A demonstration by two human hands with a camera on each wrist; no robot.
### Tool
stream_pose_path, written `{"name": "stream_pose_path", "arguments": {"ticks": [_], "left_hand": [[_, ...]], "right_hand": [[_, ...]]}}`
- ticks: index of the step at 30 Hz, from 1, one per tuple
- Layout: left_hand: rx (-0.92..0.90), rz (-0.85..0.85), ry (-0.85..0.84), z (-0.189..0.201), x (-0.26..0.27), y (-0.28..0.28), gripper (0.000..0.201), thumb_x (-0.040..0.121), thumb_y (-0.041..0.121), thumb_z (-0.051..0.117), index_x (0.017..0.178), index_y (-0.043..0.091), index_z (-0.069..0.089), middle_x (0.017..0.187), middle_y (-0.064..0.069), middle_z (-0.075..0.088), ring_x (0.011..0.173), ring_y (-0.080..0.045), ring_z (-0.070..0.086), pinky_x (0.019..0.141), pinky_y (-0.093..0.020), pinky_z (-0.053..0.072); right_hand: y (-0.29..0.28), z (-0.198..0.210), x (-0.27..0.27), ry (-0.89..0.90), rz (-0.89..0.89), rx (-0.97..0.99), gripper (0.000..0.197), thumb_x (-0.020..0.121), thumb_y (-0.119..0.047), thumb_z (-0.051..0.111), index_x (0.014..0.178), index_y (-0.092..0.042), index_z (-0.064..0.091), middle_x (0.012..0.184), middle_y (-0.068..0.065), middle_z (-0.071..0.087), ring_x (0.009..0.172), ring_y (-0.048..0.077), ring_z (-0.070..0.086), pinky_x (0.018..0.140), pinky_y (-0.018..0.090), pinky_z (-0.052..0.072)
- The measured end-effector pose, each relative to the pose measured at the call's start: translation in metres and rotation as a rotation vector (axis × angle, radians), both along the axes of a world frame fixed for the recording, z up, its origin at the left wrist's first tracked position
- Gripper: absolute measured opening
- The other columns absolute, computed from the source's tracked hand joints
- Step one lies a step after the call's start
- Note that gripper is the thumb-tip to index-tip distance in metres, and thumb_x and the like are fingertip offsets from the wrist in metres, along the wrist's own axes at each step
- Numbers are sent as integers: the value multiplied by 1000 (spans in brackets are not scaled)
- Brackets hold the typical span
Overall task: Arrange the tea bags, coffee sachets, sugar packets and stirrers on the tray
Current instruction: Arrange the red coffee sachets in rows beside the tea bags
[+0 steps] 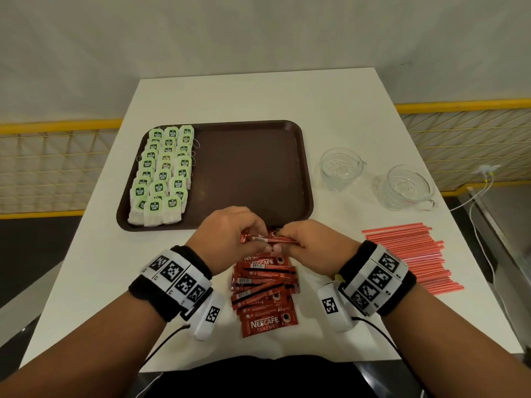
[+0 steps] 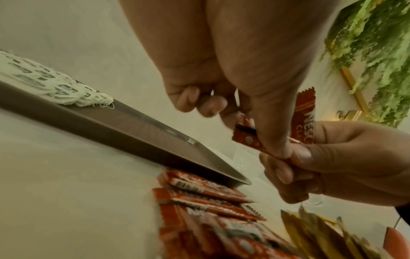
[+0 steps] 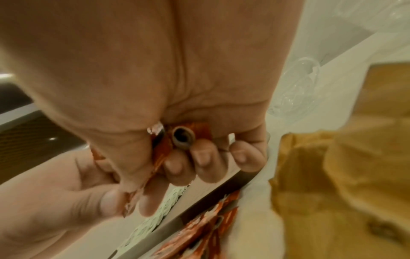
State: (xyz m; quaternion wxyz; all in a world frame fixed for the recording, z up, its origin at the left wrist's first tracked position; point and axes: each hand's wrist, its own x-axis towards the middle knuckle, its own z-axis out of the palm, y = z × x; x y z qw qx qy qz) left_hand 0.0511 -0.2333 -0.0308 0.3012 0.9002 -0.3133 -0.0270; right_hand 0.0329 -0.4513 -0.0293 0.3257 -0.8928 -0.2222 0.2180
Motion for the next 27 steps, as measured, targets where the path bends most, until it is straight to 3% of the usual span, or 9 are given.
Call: {"name": "stream_pose_path", "arguments": {"ticks": [3, 5, 7, 10, 15, 18, 22, 27], "left_hand": [[281, -50, 139, -5, 4, 4, 33, 75, 54, 73, 98, 31, 66, 86, 18, 57, 78, -1, 54, 75, -28, 50], [396, -164, 219, -7, 0, 4, 34, 76, 56, 72, 100, 34, 66, 93, 18, 60, 84, -1, 55, 78, -26, 49], [440, -228, 240, -11, -4, 5, 32, 76, 53, 73, 102, 35, 66, 99, 17, 62, 89, -1, 54, 80, -26, 49], [466, -270, 207, -13, -6, 6, 27, 81, 48, 70, 105, 34, 68, 102, 16, 64, 91, -2, 55, 82, -27, 49], [464, -350, 146, -11, -5, 8, 28, 86, 45, 64, 110, 31, 69, 105, 12, 67, 97, -7, 58, 85, -30, 50], [505, -372, 145, -13, -6, 9, 35, 84, 50, 64, 114, 32, 65, 110, 12, 63, 101, -8, 54, 87, -27, 47], [454, -359, 130, -18, -7, 11, 22, 85, 42, 65, 103, 30, 67, 100, 12, 63, 92, -7, 55, 81, -27, 47], [208, -206, 10, -12, -3, 19, 9, 77, 34, 70, 75, 28, 64, 77, 16, 59, 71, 1, 48, 65, -20, 42]], "right_hand": [[-8, -3, 2, -69, -66, -61, 22, 102, -30, 49, 96, -17, 65, 86, -10, 57, 80, 9, 54, 69, 19, 40], [-11, -3, 1, -33, -134, -27, 19, 102, -21, 44, 93, -20, 61, 85, -9, 62, 80, 12, 60, 72, 27, 49], [-11, -4, 0, -22, -154, -16, 18, 102, -17, 39, 93, -21, 53, 83, -6, 64, 77, 16, 62, 73, 35, 55], [-7, -3, 1, -7, -179, 2, 10, 101, -16, 40, 94, -18, 47, 78, 1, 61, 68, 18, 57, 67, 38, 52], [1, -1, 0, 84, -178, 76, 11, 97, -21, 50, 86, -23, 50, 73, -8, 58, 64, 5, 54, 60, 23, 42], [3, -3, 0, 73, -161, 59, 3, 92, -22, 55, 89, -22, 55, 79, -7, 63, 72, 8, 59, 64, 24, 46], [6, -3, 1, 21, -138, 51, 9, 92, -24, 59, 88, -16, 62, 79, -2, 66, 73, 15, 62, 69, 37, 53], [5, -2, 2, 74, -77, 18, 24, 88, -46, 67, 90, -23, 71, 82, -5, 72, 75, 7, 67, 73, 29, 55]]}}
